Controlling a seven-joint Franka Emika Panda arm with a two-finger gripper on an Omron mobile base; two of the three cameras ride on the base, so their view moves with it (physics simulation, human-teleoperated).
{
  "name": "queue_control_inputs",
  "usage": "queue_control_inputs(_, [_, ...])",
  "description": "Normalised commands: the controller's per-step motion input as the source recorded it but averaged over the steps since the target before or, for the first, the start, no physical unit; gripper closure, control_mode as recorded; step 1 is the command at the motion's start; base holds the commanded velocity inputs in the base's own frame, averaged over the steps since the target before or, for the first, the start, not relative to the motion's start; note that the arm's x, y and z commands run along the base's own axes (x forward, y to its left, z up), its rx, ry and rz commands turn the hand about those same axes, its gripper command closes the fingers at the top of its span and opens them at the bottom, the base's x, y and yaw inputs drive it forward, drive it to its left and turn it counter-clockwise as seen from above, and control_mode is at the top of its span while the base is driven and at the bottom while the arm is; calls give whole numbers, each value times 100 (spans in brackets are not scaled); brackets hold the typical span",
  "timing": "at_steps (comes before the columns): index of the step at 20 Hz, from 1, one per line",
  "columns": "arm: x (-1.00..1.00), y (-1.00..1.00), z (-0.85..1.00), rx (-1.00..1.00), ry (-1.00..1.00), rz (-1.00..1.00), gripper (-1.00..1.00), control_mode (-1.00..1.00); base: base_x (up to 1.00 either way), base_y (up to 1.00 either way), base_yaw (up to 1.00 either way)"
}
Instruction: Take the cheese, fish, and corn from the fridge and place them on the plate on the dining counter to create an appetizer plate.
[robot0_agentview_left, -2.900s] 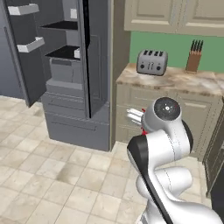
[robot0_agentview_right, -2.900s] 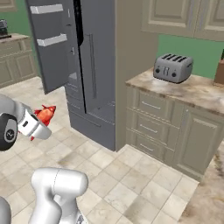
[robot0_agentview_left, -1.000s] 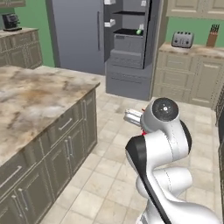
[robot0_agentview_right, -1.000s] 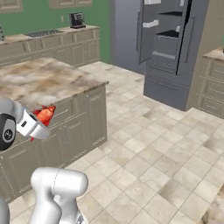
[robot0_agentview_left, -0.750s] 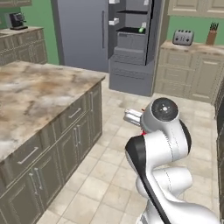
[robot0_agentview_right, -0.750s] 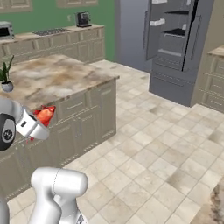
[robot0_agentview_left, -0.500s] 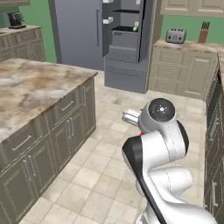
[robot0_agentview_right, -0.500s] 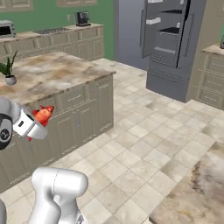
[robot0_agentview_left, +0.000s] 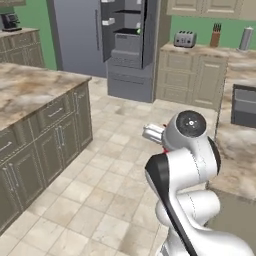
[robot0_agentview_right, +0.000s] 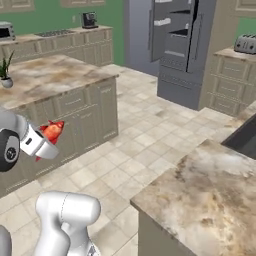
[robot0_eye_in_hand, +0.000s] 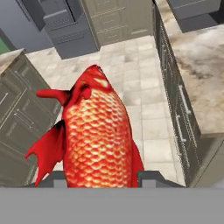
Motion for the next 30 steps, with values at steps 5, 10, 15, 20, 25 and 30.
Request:
queue_control_inputs(5, [0, 0, 0, 0, 0, 0, 100, 100, -100, -36, 0])
queue_control_inputs(10, [0, 0, 0, 0, 0, 0, 100, 100, -100, -66, -1])
queue_control_inputs(15, [0, 0, 0, 0, 0, 0, 100, 100, -100, -100, -18])
queue_control_inputs(20, [0, 0, 0, 0, 0, 0, 100, 100, -100, -100, -18])
queue_control_inputs(25, [0, 0, 0, 0, 0, 0, 100, 100, -100, -100, -17])
queue_control_inputs(30, [0, 0, 0, 0, 0, 0, 100, 100, -98, -100, -17])
